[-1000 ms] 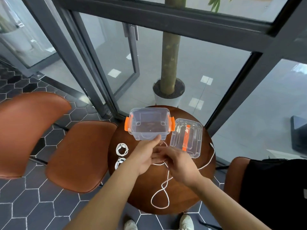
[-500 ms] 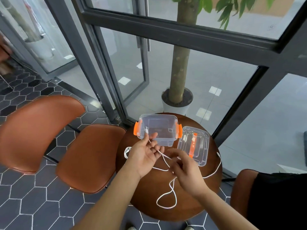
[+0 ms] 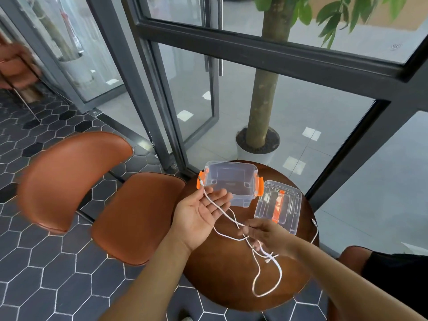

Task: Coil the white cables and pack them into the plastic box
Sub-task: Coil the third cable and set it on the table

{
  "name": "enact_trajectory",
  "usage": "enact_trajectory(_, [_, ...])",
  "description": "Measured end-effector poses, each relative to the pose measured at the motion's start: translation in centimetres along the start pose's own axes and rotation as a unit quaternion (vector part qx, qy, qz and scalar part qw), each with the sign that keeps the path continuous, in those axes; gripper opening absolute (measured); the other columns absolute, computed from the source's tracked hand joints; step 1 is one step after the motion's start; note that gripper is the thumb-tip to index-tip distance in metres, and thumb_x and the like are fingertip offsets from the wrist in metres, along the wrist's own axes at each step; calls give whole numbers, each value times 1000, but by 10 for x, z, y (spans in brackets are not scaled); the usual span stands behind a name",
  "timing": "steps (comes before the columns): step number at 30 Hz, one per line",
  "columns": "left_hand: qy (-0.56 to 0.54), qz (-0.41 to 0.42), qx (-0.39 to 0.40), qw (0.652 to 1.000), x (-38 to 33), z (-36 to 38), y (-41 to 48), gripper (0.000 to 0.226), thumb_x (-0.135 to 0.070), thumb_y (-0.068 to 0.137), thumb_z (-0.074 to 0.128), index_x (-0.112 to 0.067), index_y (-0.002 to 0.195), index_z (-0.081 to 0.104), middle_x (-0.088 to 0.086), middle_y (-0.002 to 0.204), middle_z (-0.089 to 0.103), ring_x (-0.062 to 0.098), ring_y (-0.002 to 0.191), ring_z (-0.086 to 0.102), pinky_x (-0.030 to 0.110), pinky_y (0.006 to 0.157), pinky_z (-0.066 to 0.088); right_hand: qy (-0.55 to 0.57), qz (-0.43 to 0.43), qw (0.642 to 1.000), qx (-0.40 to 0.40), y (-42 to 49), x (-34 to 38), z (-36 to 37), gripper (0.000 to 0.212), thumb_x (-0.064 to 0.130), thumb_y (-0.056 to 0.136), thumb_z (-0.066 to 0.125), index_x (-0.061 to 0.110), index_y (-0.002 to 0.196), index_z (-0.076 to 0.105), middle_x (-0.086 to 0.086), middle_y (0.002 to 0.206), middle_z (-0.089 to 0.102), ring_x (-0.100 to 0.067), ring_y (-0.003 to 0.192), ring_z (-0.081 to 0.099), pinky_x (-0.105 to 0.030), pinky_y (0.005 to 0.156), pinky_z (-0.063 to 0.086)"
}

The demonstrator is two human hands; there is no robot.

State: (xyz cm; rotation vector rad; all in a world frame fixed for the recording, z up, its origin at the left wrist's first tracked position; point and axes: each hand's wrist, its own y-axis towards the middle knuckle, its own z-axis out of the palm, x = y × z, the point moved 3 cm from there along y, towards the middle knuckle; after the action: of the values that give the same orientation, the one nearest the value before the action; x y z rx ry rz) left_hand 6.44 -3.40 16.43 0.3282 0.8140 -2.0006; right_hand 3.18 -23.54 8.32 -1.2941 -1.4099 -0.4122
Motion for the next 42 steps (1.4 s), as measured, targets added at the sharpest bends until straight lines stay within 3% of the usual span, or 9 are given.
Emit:
enact_trajectory(3, [50, -9, 13, 999, -3, 0, -6, 25, -25, 93, 50, -4, 89, 61, 8, 61, 62, 19, 47, 59, 29, 50, 48, -78, 59, 995, 22, 6, -4, -13, 50, 65, 86, 50, 23, 98, 75, -10, 78, 66, -14, 68, 62, -25, 68, 48])
enact_trajectory(6, [197, -25, 40, 979, -3, 1, -10, 28, -22, 96, 48, 2, 95, 63, 13, 59, 62, 17, 35, 47, 27, 42, 39, -114, 81, 990, -5, 15, 20, -23, 48, 57, 92, 58, 12, 86, 73, -21, 81, 70, -19, 61, 61, -30, 63, 51])
enact_trajectory(8, [303, -46, 50, 951, -3, 3, -15, 31, -21, 101, 45, 2, 102, 66, 20, 70, 68, 21, 43, 55, 29, 48, 44, -86, 68, 992, -63, 21, 47, -27, 38, 41, 95, 63, 9, 75, 68, -15, 68, 66, -19, 51, 58, -28, 53, 50])
enact_trajectory(13, [366, -58, 40, 928, -2, -1, -16, 34, -21, 106, 41, -1, 121, 64, 24, 111, 73, 37, 104, 71, 45, 91, 56, 6, 10, 993, -122, 22, 106, -23, 27, 21, 94, 65, 7, 71, 65, 5, 49, 49, -10, 41, 46, -24, 42, 40])
enact_trajectory(19, [277, -12, -37, 960, 10, -18, -10, 37, -24, 101, 51, -4, 130, 61, 15, 123, 70, 26, 119, 65, 44, 110, 44, 27, -41, 986, -160, 16, 123, 1, 7, 14, 97, 55, 11, 101, 61, -1, 63, 63, -18, 46, 58, -33, 49, 49])
enact_trajectory(26, [90, 20, -77, 993, 15, -11, -17, 37, -25, 106, 39, -4, 115, 68, 17, 107, 67, 24, 90, 64, 36, 72, 52, 4, -81, 985, -150, 1, 125, 34, 15, 14, 100, 53, 23, 108, 62, -1, 82, 74, -18, 63, 71, -39, 65, 63])
enact_trajectory(31, [-69, 98, -93, 988, -7, -17, -14, 30, -24, 106, 40, -4, 113, 61, 22, 114, 72, 33, 101, 73, 44, 88, 53, -75, -100, 978, -164, -12, 108, 49, 7, 29, 97, 60, 22, 96, 62, -1, 76, 70, -20, 62, 67, -44, 65, 59])
enact_trajectory(39, [-15, 127, -73, 989, -26, -18, -25, 30, -29, 106, 41, -25, 127, 62, 8, 90, 77, 13, 74, 74, 34, 80, 52, 44, -90, 994, -45, -14, 65, 45, 24, 42, 99, 55, 40, 81, 70, -6, 61, 52, -23, 54, 54, -31, 56, 48])
enact_trajectory(42, [-10, 120, -59, 991, -32, -16, -31, 32, -31, 106, 39, -27, 127, 62, 6, 77, 72, 9, 58, 64, 29, 76, 49, 76, -37, 996, 2, -13, 44, 43, 29, 47, 95, 54, 27, 92, 75, -4, 56, 44, -17, 50, 47, -27, 55, 47])
